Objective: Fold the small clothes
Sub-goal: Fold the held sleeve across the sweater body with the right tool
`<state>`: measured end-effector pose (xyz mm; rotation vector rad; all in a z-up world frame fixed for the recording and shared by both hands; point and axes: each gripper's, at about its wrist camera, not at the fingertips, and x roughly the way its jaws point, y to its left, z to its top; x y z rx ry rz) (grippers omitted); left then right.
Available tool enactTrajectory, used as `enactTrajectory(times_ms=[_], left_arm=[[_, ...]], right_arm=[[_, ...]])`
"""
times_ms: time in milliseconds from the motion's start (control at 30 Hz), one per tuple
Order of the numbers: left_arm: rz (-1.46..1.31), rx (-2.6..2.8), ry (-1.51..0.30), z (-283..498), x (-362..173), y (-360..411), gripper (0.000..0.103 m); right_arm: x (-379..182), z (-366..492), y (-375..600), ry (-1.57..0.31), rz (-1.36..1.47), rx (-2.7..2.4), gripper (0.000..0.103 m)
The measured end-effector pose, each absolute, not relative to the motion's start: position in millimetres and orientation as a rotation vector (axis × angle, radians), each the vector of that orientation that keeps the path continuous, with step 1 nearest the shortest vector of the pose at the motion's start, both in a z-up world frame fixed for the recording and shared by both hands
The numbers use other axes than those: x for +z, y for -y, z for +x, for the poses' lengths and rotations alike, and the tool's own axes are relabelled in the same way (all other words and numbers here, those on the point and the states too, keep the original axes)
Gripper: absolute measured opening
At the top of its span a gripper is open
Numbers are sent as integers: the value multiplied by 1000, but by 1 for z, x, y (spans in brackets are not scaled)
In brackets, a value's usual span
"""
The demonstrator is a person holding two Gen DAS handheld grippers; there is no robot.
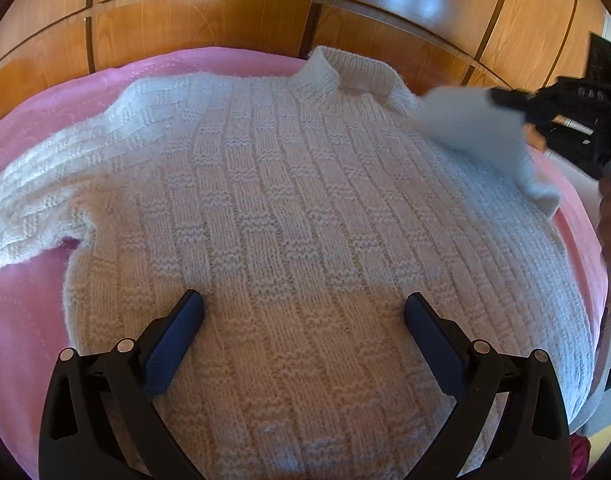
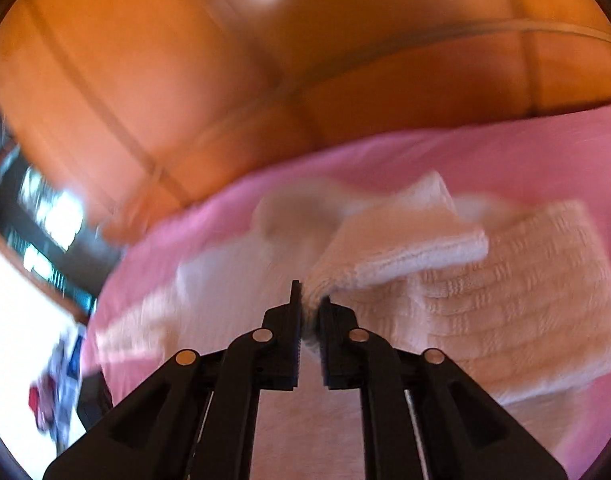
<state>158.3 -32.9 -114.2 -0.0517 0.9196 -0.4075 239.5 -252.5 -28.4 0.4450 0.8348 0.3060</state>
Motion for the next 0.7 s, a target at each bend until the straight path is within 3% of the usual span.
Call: enactTrajectory(times_ms=[67,100,400,700], left_arm=[[-49,-413,-932,160,-113,32,99],[-41,-415,-943,160,-112,32,99],[-290,-478,-988,174,-81,22,95],[9,-534,-912,198,-39,141,94]], right_arm=[[-35,234,231,-852,415,323,48],[-36,228,227,-846,422,322,72],[-41,159,280,-831,497,218,74],[-71,86,336,-837,645,69,79]])
